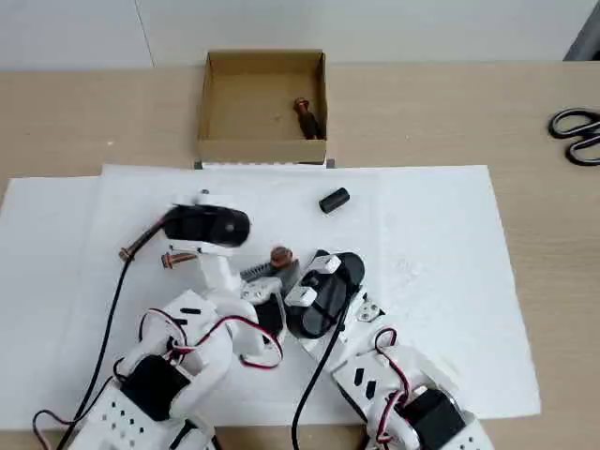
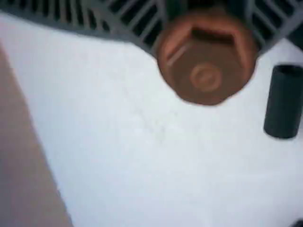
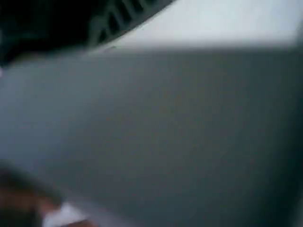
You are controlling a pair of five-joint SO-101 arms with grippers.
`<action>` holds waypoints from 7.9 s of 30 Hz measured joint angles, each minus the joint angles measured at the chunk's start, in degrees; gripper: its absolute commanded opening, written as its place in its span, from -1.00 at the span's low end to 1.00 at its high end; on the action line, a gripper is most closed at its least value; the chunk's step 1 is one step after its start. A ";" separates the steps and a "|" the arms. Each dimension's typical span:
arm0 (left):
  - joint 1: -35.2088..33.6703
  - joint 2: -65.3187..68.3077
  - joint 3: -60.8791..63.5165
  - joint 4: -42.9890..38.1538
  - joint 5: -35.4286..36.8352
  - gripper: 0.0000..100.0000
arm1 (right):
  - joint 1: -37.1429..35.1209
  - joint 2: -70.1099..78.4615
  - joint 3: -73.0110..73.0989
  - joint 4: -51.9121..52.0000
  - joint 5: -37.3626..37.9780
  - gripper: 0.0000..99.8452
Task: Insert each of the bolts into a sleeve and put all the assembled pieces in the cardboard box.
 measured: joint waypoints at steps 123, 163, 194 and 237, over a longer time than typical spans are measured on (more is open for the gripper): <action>-27.43 -0.18 20.13 -3.43 -23.91 -0.99 | 21.45 115.16 -85.19 -24.79 -4.04 -0.99; -27.43 -0.18 20.13 -3.43 -23.91 -0.99 | 17.05 142.68 -108.22 -22.33 -0.18 -0.71; -27.43 -0.18 20.13 -3.43 -23.91 -0.99 | 14.68 124.57 -109.01 29.63 -16.26 -0.99; -27.43 -0.18 20.13 -3.43 -23.91 -0.99 | 9.23 124.31 -96.44 43.69 -38.77 -0.65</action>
